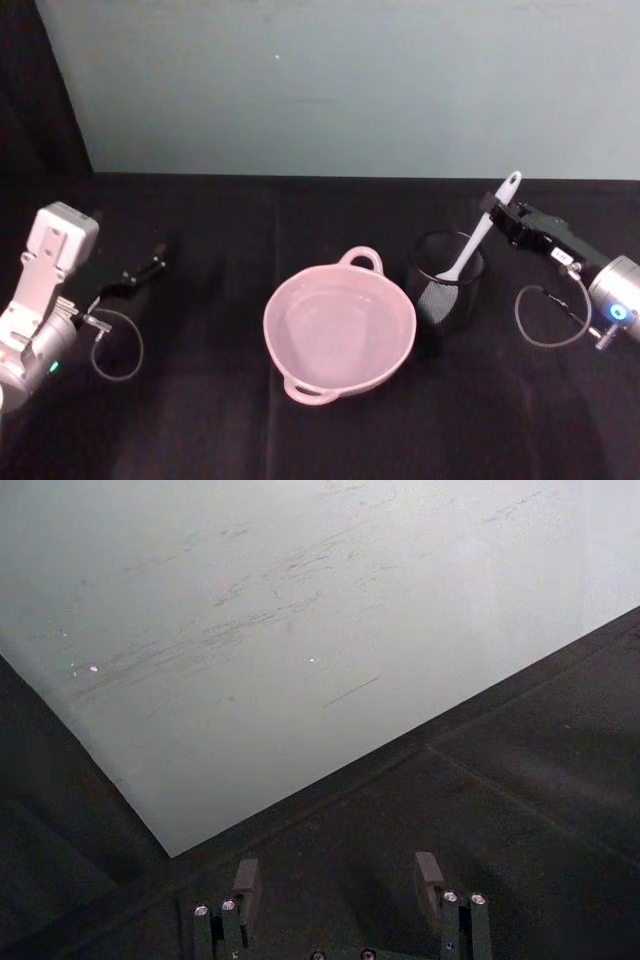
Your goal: Use the one hand to pick up the spoon and stir the clear water in the bowl.
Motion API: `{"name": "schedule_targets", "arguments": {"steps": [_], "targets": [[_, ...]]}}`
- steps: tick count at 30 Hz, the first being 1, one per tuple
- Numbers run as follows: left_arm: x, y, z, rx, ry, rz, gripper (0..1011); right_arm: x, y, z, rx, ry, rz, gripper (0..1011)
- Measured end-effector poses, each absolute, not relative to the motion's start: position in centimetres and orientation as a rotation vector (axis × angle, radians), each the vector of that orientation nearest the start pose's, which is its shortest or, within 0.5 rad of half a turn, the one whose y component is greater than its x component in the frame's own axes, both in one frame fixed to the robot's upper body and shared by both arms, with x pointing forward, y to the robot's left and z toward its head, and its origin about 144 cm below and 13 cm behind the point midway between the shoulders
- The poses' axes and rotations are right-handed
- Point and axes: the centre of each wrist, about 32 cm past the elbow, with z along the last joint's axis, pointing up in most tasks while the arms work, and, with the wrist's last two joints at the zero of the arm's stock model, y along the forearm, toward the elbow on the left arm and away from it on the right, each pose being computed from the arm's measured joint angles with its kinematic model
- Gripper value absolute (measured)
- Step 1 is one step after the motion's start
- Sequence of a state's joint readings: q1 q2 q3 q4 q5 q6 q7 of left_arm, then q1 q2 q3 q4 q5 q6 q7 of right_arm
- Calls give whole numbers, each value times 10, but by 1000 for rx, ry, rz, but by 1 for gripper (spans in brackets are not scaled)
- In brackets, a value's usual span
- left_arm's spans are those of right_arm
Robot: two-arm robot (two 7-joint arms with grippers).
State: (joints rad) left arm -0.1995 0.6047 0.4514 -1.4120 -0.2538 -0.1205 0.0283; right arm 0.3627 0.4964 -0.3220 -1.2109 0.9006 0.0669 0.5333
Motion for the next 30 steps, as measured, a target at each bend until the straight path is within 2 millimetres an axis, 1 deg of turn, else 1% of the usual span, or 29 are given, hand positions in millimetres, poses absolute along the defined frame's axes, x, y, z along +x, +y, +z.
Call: {"name": "schedule_targets", "arguments": {"steps": [2,4,6,10,11,14,15,17,18,19,21,23,24,27,30], "targets": [[489,310,1140,304,-285,1248,1005,546,-338,1163,196,336,-939,336],[489,310,1140,304,-285,1248,1005,546,-338,1163,197,336,-939,394],[489,310,1140,304,-285,1248,1005,546,-338,1163,197,336,-939,503],[489,310,1140,304,-285,1248,1005,546,-338,1163,197,335,-939,586],[489,310,1140,304,-285,1248,1005,546,-338,1163,197,335,-939,647],[489,310,1140,304,-285,1248,1005,545,-338,1163,199,336,-944,707],[489,310,1140,305,-285,1248,1005,543,-339,1162,198,339,-952,765],[489,310,1140,304,-285,1248,1005,541,-341,1161,195,342,-964,794],[489,310,1140,305,-285,1248,1005,540,-342,1161,193,344,-967,856],[489,310,1140,304,-285,1248,1005,539,-343,1160,191,345,-970,873],[489,310,1140,304,-285,1248,1005,536,-345,1159,185,348,-978,941],[489,310,1140,304,-285,1248,1005,534,-346,1160,181,346,-981,964],[489,310,1140,304,-285,1248,1005,532,-347,1161,175,341,-982,998],[489,310,1140,304,-285,1248,1005,527,-349,1166,150,325,-987,1002],[489,310,1140,304,-285,1248,1005,516,-354,1174,88,282,-1009,1003]]}}
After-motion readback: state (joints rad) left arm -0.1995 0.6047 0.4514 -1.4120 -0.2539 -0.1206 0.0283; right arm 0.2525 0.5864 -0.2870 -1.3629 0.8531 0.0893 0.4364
